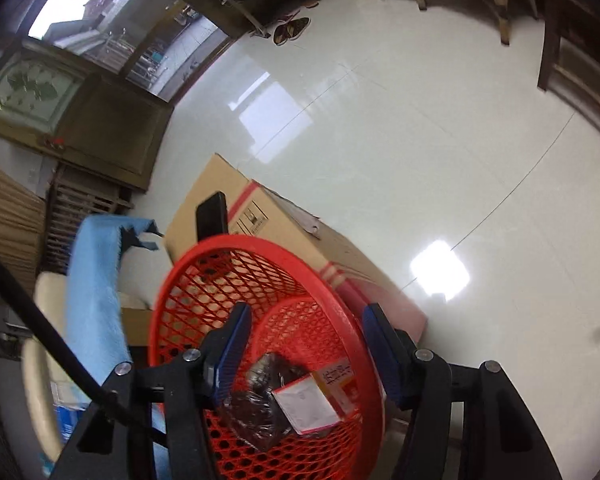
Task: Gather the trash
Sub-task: 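Carry box and bag over the red basket and open both tools to drop them, then reach the left tool to the white crumpled tissue and grasp it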
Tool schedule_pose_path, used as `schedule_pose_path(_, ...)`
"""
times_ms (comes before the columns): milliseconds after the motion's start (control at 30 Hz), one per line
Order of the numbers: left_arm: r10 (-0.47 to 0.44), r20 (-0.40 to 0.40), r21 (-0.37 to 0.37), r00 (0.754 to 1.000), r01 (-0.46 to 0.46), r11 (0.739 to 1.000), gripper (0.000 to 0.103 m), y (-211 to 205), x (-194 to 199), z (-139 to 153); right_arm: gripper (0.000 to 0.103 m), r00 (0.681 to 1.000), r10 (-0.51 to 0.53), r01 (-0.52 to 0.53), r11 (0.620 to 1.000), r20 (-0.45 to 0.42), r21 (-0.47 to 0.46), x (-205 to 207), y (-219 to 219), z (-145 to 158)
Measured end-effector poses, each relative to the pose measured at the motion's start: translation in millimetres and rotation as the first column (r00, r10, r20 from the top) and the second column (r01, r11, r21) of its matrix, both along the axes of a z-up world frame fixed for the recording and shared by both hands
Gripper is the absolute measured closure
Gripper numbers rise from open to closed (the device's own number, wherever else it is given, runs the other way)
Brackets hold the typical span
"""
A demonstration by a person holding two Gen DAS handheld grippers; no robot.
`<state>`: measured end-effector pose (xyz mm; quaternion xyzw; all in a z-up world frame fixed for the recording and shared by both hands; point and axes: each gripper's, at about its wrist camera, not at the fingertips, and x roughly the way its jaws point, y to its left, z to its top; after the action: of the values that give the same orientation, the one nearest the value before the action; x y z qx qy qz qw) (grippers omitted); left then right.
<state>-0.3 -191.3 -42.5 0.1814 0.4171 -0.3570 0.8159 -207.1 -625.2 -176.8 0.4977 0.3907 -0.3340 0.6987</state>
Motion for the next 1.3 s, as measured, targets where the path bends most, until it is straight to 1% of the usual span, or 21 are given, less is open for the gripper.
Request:
schedule_pose_path(67,0.089,-0.009,0.001,0.996,-0.089,0.996,0.040,36,7,-2,0.040,1.000,0.018,-0.018,1.000,0.002,-0.005,5,8,0)
schedule_pose_path(133,0.164,-0.017,-0.002,0.986,-0.164,0.986,0.040,67,13,-5,0.040,1.000,0.024,-0.024,0.999,0.021,0.022,9,16,-1)
schedule_pose_path(200,0.233,-0.014,-0.004,0.972,-0.233,0.973,0.040,95,18,-9,0.040,0.999,0.031,-0.031,0.999,0.017,0.031,17,24,-2)
schedule_pose_path(333,0.345,-0.022,-0.007,0.938,-0.345,0.939,0.040,142,30,-15,0.040,0.998,0.058,-0.058,0.998,-0.002,0.016,32,39,-5)
schedule_pose_path(400,0.394,-0.022,-0.019,0.919,-0.394,0.919,0.040,161,33,-17,0.040,0.999,0.045,-0.045,0.999,-0.011,-0.003,33,42,-4)
schedule_pose_path(433,0.416,-0.021,-0.027,0.909,-0.417,0.909,0.040,169,35,-17,0.040,0.999,0.028,-0.028,0.999,-0.019,-0.029,31,42,0)
schedule_pose_path(500,0.459,-0.012,-0.050,0.888,-0.459,0.887,0.040,189,39,-16,0.040,0.999,0.002,-0.006,0.994,-0.035,-0.112,29,43,16)
schedule_pose_path(567,0.485,-0.002,-0.065,0.874,-0.485,0.872,0.040,200,44,-15,0.040,0.999,0.015,-0.021,0.977,-0.029,-0.214,32,48,41)
schedule_pose_path(667,0.512,-0.009,-0.076,0.859,-0.511,0.856,0.040,213,53,-20,0.040,0.995,0.098,-0.092,0.939,0.002,-0.331,47,67,78)
schedule_pose_path(733,0.524,-0.025,-0.078,0.852,-0.524,0.848,0.040,219,56,-25,0.040,0.977,0.210,-0.184,0.899,0.022,-0.398,64,93,100)
schedule_pose_path(800,0.532,-0.037,-0.076,0.846,-0.533,0.843,0.040,224,57,-31,0.040,0.939,0.343,-0.297,0.847,0.026,-0.441,85,124,113)
schedule_pose_path(833,0.535,-0.041,-0.074,0.844,-0.537,0.840,0.040,227,57,-33,0.040,0.906,0.424,-0.367,0.811,0.024,-0.455,97,145,118)
schedule_pose_path(867,0.541,-0.046,-0.074,0.840,-0.543,0.837,0.040,230,58,-35,0.040,0.866,0.500,-0.434,0.774,0.024,-0.461,110,166,120)
schedule_pose_path(900,0.544,-0.047,-0.076,0.838,-0.546,0.834,0.040,232,59,-35,0.040,0.832,0.554,-0.481,0.746,0.027,-0.461,119,182,121)
schedule_pose_path(933,0.546,-0.044,-0.079,0.837,-0.548,0.833,0.040,233,62,-35,0.040,0.782,0.623,-0.542,0.706,0.035,-0.456,131,204,121)
schedule_pose_path(967,0.547,-0.034,-0.081,0.837,-0.548,0.833,0.040,234,66,-33,0.040,0.745,0.666,-0.580,0.677,0.041,-0.452,139,220,120)
schedule_pose_path(1000,0.547,-0.026,-0.080,0.837,-0.547,0.833,0.040,235,69,-31,0.040,0.713,0.700,-0.610,0.652,0.048,-0.449,145,233,119)
schedule_pose_path(1067,0.546,-0.011,-0.074,0.838,-0.545,0.835,0.040,237,81,-27,0.040,0.634,0.770,-0.673,0.596,0.071,-0.438,158,264,116)
schedule_pose_path(1167,0.522,-0.012,-0.059,0.853,-0.521,0.851,0.040,236,106,-18,0.040,0.531,0.843,-0.748,0.514,0.087,-0.420,172,303,106)
schedule_pose_path(1233,0.501,0.005,-0.042,0.865,-0.501,0.865,0.040,230,126,-8,0.040,0.487,0.871,-0.776,0.465,0.063,-0.427,177,322,101)
schedule_pose_path(1300,0.472,0.014,-0.025,0.881,-0.472,0.881,0.040,220,148,4,0.040,0.458,0.888,-0.791,0.425,0.034,-0.439,178,333,94)
